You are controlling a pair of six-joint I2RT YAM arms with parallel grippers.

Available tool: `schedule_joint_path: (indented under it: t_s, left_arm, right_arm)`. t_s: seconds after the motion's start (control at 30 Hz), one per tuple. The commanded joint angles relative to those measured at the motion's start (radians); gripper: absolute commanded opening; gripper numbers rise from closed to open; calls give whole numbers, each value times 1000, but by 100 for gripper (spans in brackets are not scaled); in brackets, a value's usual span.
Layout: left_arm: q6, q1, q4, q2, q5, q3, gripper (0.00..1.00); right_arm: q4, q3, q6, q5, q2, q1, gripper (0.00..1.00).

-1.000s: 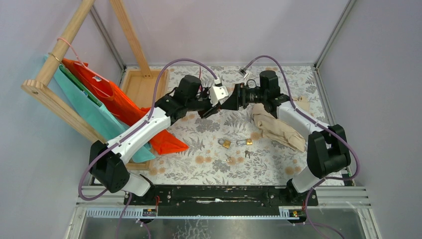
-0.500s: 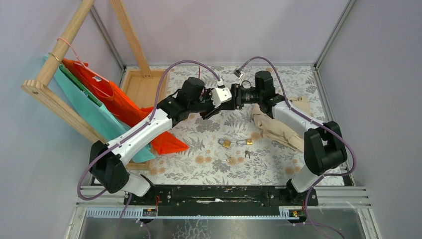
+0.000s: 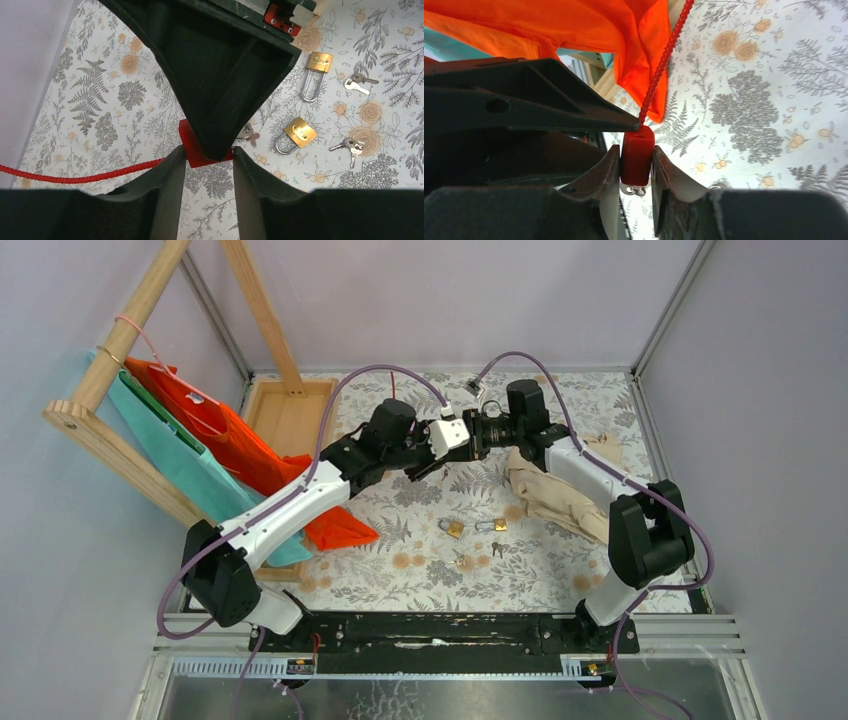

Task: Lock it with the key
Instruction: Lock the lock.

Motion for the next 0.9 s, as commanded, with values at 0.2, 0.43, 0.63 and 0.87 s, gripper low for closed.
schedule_joint_path:
  t_s: [0.2,0.43,0.63,0.87]
  left_arm:
    - [-53,4,70,-45,-23,-19,71]
    - [-148,104,62,-71,73,11,82]
    - [-211,191,11,-99,150,68,84]
    - [-376,268,-3,-121,149,131,85]
  right_arm:
    - [-281,57,-533,144,-140,8,0]
    - [-364,21,-691,149,-202,-2,0]
    - [-270,-47,-602,86,-253,-57,0]
    - [-63,-122,-342,-32,-292,-162,2]
